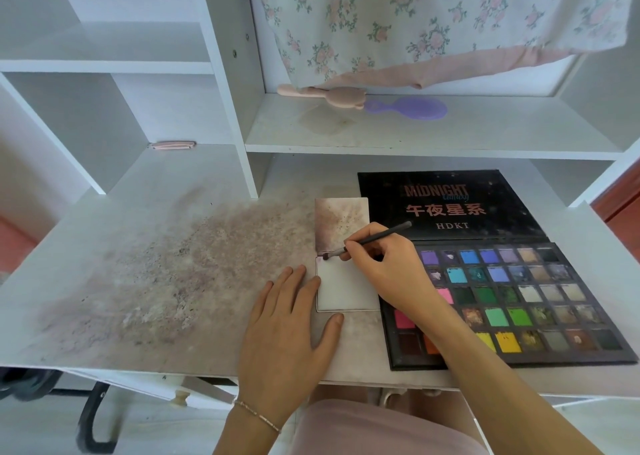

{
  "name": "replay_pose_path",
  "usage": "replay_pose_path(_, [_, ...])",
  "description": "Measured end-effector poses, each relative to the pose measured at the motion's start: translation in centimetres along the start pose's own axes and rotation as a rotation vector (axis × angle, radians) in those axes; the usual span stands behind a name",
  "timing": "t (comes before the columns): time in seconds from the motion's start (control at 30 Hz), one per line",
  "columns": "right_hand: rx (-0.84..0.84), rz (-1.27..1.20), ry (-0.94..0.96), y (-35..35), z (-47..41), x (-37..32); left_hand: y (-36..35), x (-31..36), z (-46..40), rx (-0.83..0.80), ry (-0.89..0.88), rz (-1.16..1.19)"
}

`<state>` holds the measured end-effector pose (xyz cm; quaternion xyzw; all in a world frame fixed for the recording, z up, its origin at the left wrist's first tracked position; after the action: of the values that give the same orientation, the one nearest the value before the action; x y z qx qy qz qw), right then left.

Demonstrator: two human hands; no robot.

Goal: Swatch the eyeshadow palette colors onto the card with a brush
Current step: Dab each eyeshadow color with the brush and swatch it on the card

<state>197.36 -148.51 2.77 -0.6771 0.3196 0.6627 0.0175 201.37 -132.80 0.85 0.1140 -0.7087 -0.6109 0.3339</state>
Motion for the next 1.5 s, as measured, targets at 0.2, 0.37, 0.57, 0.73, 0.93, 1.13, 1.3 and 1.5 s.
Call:
replay_pose_path(0.2, [-0.015,-0.013,-0.013,0.0,0.1,0.0,0.0,0.0,0.0,0.001,0.0,0.001])
replay_pose_path(0.37, [-0.006,-0.009,-0.01,0.0,0.0,0.0,0.0,0.0,0.0,0.006,0.001,0.006])
replay_pose_path(0.57, [-0.006,-0.011,-0.015,0.0,0.1,-0.1,-0.2,-0.1,0.0,-0.008,0.005,0.01])
replay_pose_path(0.73, [-0.009,0.0,-0.026,0.0,0.1,-0.1,-0.1,-0.1,0.0,-0.002,0.004,0.016])
replay_pose_path(0.93, [-0.007,-0.003,-0.03,0.1,0.1,0.0,-0.2,-0.1,0.0,-0.017,0.008,0.031])
replay_pose_path(1.13, [0.002,0.005,-0.011,0.0,0.0,-0.1,-0.1,0.0,0.0,-0.009,0.001,0.012])
replay_pose_path(1.3, [0.112,-0.166,0.027,0.8,0.2,-0.4,-0.1,0.0,0.0,-0.015,0.007,0.019])
replay_pose_path(1.5, [0.167,-0.247,0.064,1.8,0.6,-0.8,0.0,0.0,0.0,-0.015,0.004,0.025])
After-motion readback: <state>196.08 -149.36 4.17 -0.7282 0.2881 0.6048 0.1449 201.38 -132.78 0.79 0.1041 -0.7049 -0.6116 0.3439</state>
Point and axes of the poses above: each hand's wrist, its own z-axis away from the middle knuckle, its own y-axis out of the back of the hand, x = y × z, the point moved 4 cm from there along -z, towards the middle knuckle, and after that the axes turned 9 degrees about -x, right-handed, at the moved point
